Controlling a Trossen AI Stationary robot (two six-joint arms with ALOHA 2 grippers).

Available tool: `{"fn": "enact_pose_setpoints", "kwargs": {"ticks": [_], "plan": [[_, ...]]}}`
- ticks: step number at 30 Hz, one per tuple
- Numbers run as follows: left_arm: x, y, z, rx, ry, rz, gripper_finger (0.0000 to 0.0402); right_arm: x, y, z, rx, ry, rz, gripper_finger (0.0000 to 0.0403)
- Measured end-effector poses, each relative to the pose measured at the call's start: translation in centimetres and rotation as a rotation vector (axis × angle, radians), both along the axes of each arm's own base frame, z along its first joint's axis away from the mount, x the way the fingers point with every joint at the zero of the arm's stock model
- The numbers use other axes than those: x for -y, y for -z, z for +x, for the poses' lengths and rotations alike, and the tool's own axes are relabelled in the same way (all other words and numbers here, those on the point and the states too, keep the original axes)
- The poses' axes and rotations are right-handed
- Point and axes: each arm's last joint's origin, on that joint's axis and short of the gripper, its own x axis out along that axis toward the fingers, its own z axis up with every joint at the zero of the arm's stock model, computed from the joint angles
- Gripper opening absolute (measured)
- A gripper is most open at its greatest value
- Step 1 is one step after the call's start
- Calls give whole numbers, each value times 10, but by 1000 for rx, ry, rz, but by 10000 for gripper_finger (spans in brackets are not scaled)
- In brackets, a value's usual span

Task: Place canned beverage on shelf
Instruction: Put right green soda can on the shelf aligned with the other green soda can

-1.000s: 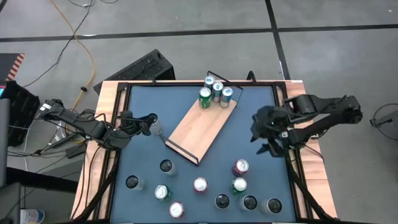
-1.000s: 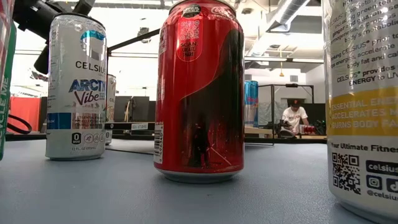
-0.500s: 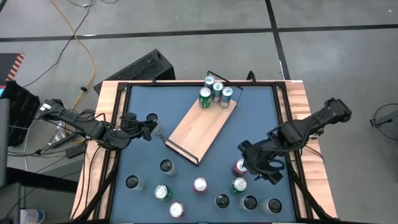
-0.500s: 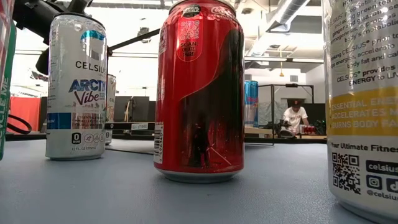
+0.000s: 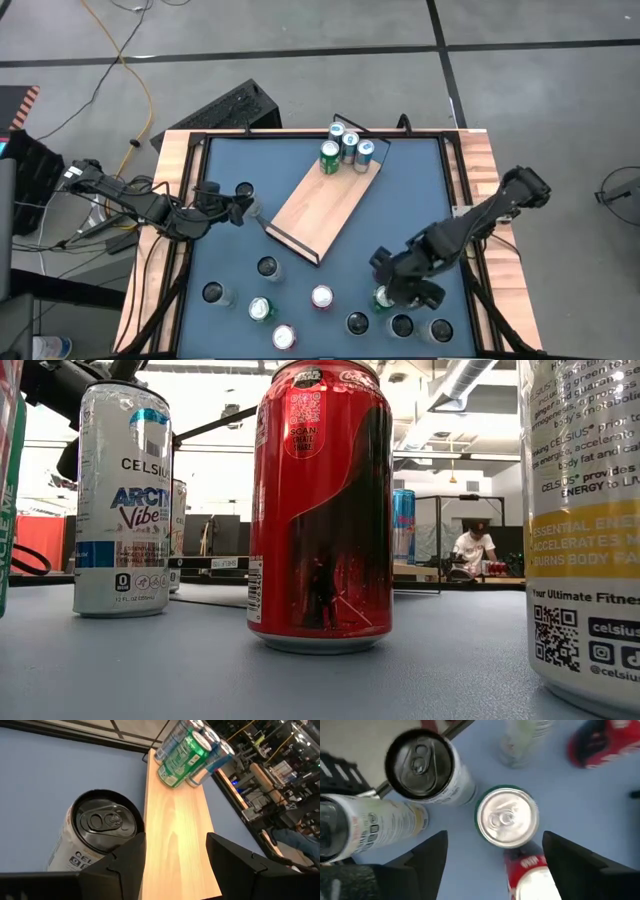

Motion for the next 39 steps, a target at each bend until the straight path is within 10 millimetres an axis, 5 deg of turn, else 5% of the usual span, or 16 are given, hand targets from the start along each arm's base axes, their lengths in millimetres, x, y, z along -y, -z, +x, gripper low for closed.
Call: {"fn": "enact_pose_setpoints", "kwargs": {"ticks": [6,11,24,39], "plan": [[0,0,0,-2,6,-3,194,-17,28,13,-37,-62,-44,353],[0,0,0,-2,7,-2,194,-17,30,16,-52,-67,-34,373],[-1,0,-1,-2,-37,31,194,-19,38,28,-18,-64,-19,353],[-1,0,-1,0,-31,22,194,-17,31,21,-7,-13,-63,357]]}}
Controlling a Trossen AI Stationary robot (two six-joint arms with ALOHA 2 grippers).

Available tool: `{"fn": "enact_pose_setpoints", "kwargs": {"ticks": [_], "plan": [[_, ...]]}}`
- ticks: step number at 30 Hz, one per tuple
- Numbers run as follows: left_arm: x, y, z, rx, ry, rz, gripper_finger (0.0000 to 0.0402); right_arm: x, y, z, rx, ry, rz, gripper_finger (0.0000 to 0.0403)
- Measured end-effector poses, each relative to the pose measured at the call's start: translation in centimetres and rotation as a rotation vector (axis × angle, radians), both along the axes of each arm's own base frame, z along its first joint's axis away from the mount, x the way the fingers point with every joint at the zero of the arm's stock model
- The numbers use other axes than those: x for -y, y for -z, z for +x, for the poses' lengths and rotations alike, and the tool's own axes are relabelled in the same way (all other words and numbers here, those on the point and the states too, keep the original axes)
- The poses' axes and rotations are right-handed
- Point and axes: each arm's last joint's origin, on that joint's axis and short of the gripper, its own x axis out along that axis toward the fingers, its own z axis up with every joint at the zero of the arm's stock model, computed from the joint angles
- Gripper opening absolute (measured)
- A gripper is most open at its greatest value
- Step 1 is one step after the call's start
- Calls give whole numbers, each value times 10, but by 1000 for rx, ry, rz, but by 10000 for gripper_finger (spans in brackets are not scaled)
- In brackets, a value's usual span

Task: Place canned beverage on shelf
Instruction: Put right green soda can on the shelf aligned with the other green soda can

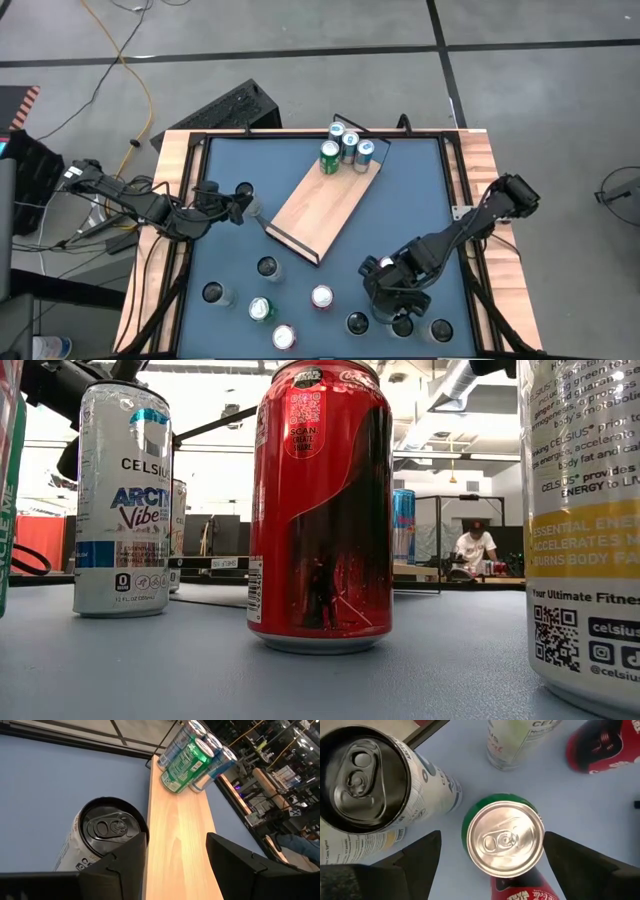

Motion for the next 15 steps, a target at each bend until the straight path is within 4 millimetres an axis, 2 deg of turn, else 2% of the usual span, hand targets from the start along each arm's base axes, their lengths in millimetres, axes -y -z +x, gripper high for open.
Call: {"fn": "enact_pose_setpoints", "kwargs": {"ticks": [15], "plan": [[0,0,0,4,-2,-6,194,0,-5,-2,-18,66,-14,357]]}}
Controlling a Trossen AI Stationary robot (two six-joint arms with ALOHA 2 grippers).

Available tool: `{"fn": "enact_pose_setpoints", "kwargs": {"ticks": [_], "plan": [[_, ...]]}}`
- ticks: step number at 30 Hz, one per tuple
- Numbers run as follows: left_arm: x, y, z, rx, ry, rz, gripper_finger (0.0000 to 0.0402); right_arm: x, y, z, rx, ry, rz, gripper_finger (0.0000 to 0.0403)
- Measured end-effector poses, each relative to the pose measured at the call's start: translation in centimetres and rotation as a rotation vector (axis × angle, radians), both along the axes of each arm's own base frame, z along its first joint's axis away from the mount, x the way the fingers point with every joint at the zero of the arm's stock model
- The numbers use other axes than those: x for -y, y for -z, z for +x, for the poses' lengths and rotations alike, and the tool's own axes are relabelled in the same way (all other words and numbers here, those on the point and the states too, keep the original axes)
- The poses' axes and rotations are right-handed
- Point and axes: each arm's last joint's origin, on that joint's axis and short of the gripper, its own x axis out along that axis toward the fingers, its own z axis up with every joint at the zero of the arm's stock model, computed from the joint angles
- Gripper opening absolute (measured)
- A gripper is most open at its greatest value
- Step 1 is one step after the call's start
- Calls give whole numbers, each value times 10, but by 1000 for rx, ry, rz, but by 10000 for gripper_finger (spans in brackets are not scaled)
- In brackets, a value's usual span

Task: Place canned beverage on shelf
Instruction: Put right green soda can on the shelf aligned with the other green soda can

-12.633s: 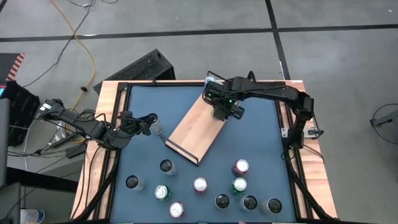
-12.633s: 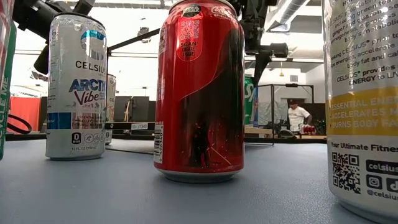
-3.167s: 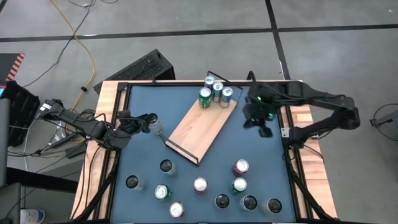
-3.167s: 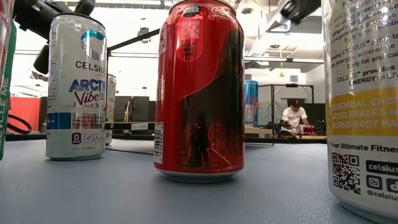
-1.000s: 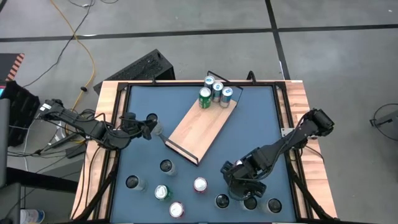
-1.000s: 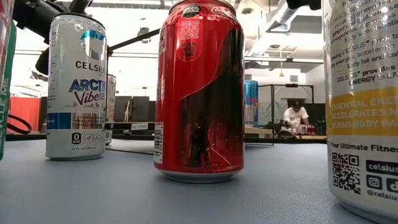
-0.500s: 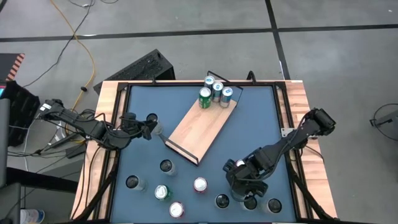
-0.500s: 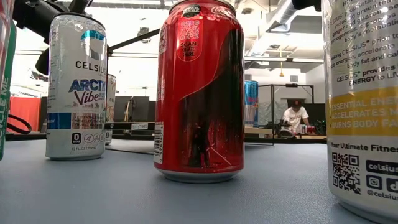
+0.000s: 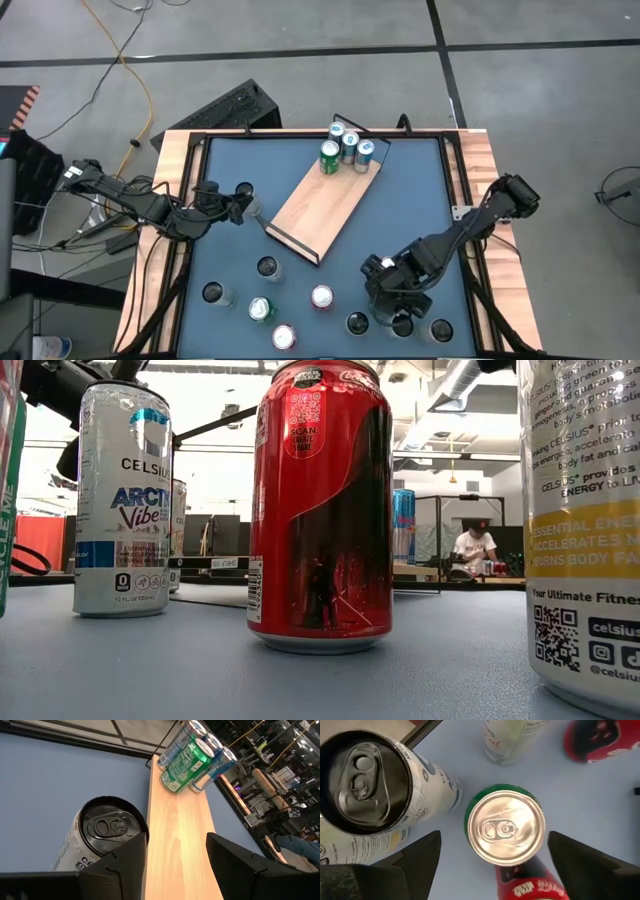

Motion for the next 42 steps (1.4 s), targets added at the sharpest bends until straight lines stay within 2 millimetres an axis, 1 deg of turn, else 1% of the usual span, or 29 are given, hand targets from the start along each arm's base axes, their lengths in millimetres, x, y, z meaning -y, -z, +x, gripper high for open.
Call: {"fn": "enact_pose_setpoints", "kwargs": {"ticks": [5,9,15,25,28,30,35,38,42], "plan": [[0,0,0,2,-1,-3,194,0,-8,2,28,15,-21,357],[0,0,0,9,-5,-11,194,0,-10,3,44,17,-15,357],[0,0,0,6,-3,-9,194,0,-2,7,59,19,18,357],[0,0,0,4,-2,-6,194,3,0,11,63,32,54,357],[0,0,0,3,-1,-6,194,4,10,16,50,64,81,357],[0,0,0,3,-1,-5,194,4,17,15,13,80,93,357],[0,0,0,-1,-2,-4,194,4,21,14,-8,101,130,356],[0,1,0,-6,-2,-2,194,4,21,14,-9,101,131,348],[0,1,-1,-7,-3,-4,194,3,21,14,-5,99,132,311]]}}
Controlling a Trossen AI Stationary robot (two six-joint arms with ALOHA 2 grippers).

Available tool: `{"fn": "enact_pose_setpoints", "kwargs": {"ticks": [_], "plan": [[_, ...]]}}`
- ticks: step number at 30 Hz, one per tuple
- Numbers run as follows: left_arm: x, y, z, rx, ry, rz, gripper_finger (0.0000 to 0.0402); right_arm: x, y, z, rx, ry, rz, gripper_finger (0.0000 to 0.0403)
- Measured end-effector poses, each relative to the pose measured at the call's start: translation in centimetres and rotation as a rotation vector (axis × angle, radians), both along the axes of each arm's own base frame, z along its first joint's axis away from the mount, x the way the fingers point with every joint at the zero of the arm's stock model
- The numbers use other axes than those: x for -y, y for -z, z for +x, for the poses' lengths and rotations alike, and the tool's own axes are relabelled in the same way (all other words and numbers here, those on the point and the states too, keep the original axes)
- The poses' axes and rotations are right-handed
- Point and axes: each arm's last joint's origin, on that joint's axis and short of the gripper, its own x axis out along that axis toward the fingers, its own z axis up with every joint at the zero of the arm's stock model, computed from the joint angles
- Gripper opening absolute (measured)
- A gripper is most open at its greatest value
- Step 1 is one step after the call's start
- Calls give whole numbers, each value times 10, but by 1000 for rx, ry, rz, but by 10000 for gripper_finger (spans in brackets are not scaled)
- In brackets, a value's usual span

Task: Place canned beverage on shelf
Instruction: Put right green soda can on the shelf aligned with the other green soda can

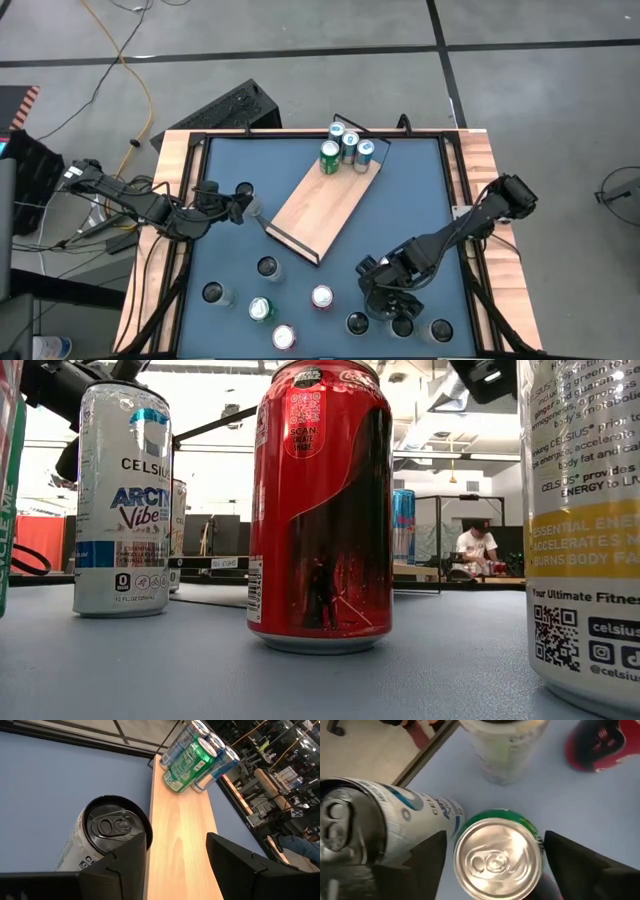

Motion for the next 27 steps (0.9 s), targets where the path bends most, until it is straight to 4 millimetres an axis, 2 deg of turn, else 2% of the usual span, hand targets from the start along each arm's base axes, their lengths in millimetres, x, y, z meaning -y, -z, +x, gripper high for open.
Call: {"fn": "enact_pose_setpoints", "kwargs": {"ticks": [13,27], "plan": [[0,0,0,-2,0,-1,194,3,-2,2,17,33,-12,190],[0,0,0,-2,-1,-1,194,11,-4,5,2,44,16,105]]}}
